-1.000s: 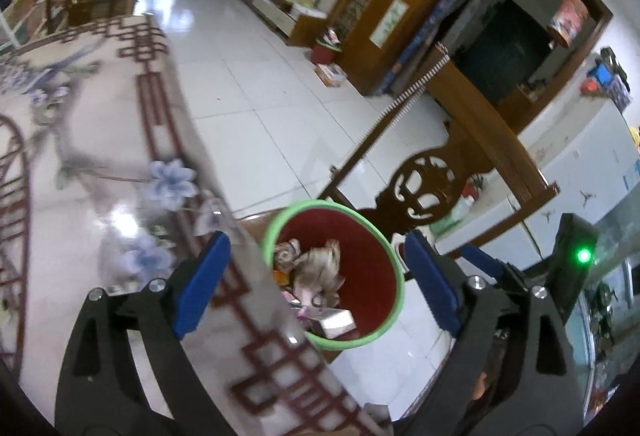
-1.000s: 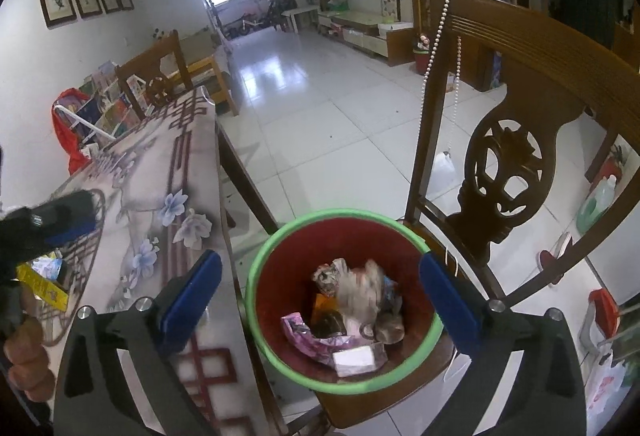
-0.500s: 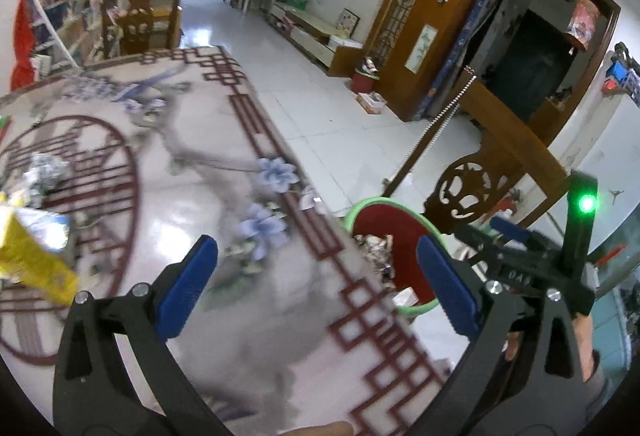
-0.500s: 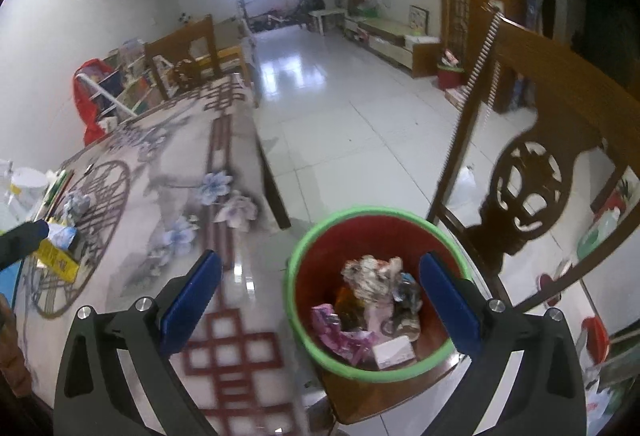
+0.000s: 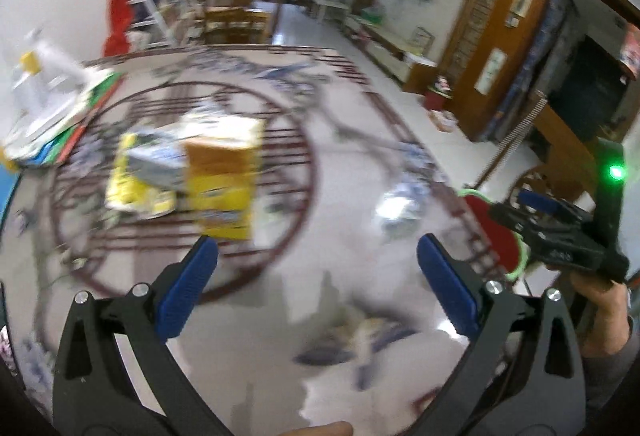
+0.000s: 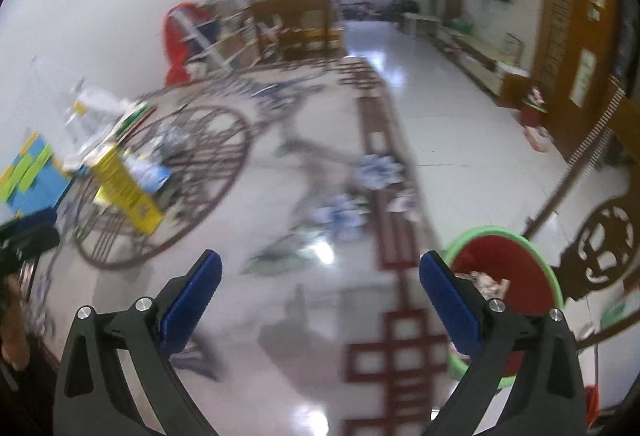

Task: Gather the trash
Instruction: 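Move both tools back over the table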

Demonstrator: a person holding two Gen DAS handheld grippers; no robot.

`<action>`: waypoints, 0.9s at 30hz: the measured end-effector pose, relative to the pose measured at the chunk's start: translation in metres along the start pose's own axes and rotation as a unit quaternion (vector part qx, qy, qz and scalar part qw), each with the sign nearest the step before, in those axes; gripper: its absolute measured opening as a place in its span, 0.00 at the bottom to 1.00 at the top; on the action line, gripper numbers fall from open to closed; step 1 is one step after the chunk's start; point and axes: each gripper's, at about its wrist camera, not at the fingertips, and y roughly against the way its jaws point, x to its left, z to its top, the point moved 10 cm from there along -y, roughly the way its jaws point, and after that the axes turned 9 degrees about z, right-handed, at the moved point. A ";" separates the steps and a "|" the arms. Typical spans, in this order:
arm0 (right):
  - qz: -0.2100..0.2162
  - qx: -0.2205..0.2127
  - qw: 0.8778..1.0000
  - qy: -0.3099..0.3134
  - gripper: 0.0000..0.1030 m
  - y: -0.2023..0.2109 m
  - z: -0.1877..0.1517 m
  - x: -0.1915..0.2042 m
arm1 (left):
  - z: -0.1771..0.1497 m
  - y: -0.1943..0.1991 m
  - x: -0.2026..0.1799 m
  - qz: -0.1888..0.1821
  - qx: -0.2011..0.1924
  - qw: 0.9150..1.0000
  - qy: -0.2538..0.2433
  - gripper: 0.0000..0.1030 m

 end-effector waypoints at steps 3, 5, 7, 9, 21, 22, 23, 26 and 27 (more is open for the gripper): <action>0.010 0.009 1.000 0.008 0.93 -0.009 -0.004 0.017 | -0.001 -0.008 0.030 0.023 0.003 1.000 0.013 0.95; 0.013 0.015 1.000 0.011 0.93 -0.015 -0.005 0.025 | -0.001 -0.012 0.041 0.032 0.000 0.999 0.017 0.95; 0.016 0.019 1.000 0.010 0.93 -0.018 -0.005 0.030 | 0.000 -0.022 0.048 0.043 0.004 0.999 0.016 0.95; 0.019 0.020 1.000 0.011 0.93 -0.021 -0.004 0.034 | 0.000 -0.035 0.050 0.045 0.012 0.999 0.015 0.95; 0.037 0.038 0.998 0.027 0.93 -0.044 0.011 0.048 | 0.017 -0.089 0.050 0.068 0.024 0.997 -0.002 0.90; 0.037 0.039 0.998 0.029 0.93 -0.047 0.013 0.049 | 0.017 -0.091 0.051 0.067 0.025 0.997 -0.002 0.88; 0.037 0.040 0.998 0.032 0.93 -0.051 0.016 0.049 | 0.016 -0.093 0.052 0.068 0.027 0.997 -0.002 0.86; 0.041 0.041 0.998 0.033 0.93 -0.064 0.031 0.051 | 0.013 -0.103 0.053 0.064 0.036 0.997 0.002 0.78; 0.043 0.040 0.998 0.033 0.93 -0.067 0.035 0.051 | 0.012 -0.107 0.054 0.062 0.040 0.997 0.004 0.75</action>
